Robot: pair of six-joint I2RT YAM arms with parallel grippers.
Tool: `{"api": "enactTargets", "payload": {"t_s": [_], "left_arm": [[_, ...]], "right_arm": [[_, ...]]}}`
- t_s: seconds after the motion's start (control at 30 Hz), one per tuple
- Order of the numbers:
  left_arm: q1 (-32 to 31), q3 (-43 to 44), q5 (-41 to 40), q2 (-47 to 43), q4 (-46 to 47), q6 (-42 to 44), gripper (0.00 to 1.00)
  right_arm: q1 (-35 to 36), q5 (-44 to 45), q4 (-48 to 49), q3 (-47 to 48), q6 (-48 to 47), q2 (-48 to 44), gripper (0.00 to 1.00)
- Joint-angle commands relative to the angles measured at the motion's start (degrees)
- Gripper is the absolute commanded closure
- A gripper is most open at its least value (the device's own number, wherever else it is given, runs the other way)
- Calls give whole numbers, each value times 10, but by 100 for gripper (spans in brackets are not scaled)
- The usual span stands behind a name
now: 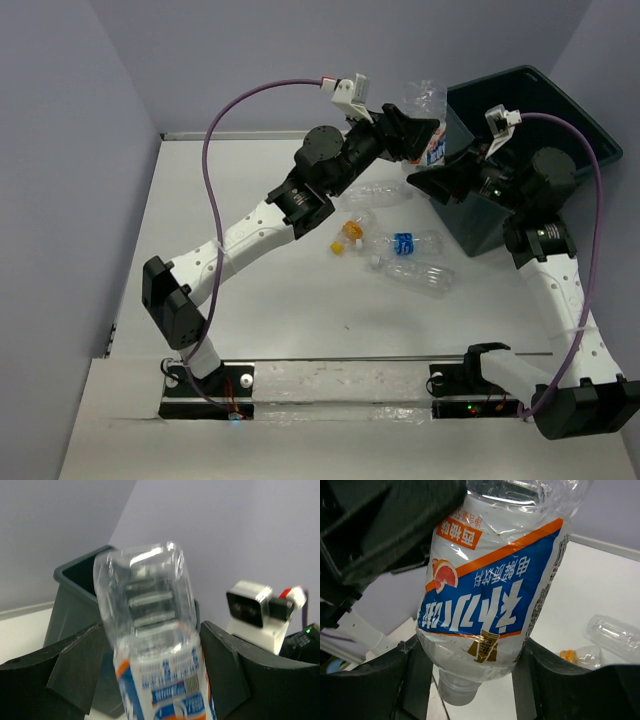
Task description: Put the plastic bottles in the bin
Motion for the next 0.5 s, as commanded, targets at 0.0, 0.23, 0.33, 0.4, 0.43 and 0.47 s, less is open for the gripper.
{"api": "enactTargets", "payload": {"t_s": [0.0, 0.23, 0.33, 0.4, 0.43, 0.47], "left_arm": [[-11, -21, -7, -37, -3, 23, 8], [3, -53, -57, -99, -45, 73, 1], [6, -55, -74, -116, -71, 90, 1], [12, -57, -90, -127, -91, 99, 1], [14, -59, -101, -133, -97, 102, 1], [16, -68, -133, -150, -108, 107, 1]], "right_arm": [[-3, 97, 38, 31, 35, 5, 60], [-3, 140, 57, 50, 57, 23, 75], [-3, 164, 56, 68, 56, 27, 78], [-3, 181, 48, 76, 46, 25, 78], [-3, 192, 36, 84, 39, 25, 78], [-3, 229, 21, 107, 14, 27, 78]]}}
